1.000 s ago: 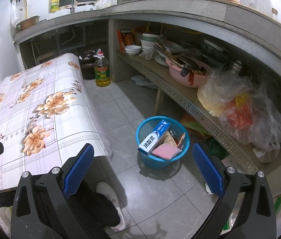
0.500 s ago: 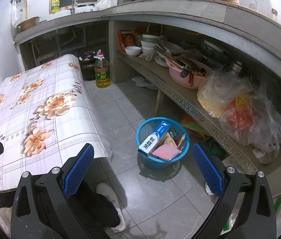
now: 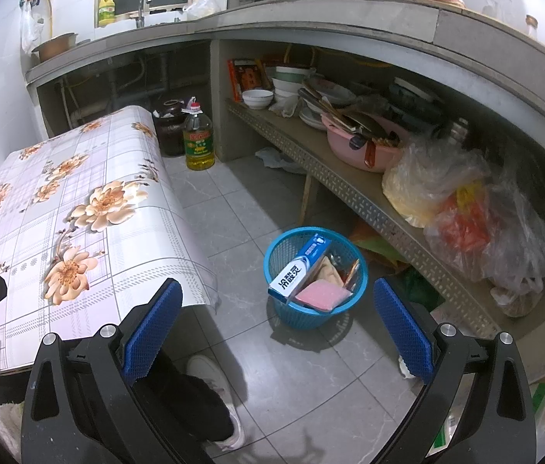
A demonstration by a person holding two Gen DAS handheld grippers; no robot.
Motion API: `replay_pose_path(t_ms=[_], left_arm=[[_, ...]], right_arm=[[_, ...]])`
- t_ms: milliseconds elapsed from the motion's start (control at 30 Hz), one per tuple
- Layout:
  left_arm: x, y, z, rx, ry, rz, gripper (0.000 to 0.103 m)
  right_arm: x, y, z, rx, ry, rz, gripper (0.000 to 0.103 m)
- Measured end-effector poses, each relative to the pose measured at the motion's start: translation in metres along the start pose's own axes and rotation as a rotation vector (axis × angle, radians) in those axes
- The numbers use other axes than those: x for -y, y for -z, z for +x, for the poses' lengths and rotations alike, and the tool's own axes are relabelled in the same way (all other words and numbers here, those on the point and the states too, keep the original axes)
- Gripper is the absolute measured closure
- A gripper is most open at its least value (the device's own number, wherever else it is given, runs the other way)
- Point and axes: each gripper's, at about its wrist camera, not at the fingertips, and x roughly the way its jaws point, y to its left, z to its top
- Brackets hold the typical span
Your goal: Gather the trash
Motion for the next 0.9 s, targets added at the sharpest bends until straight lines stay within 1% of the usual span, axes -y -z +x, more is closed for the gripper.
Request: replay_pose_path(t_ms=[700, 900], left_arm=[[-0.0009, 0.0014, 0.0004, -0.004, -0.002, 0.001, 0.006], [-0.0011, 0.0030, 0.0028, -0.018, 0.001, 0.003, 0.006]], right_arm=[[0.0002, -0.0002, 0.0005, -0.001, -0.002, 0.000, 0.008], [0.0004, -0.0004, 0.0005, -0.001, -0.002, 0.000, 0.008]])
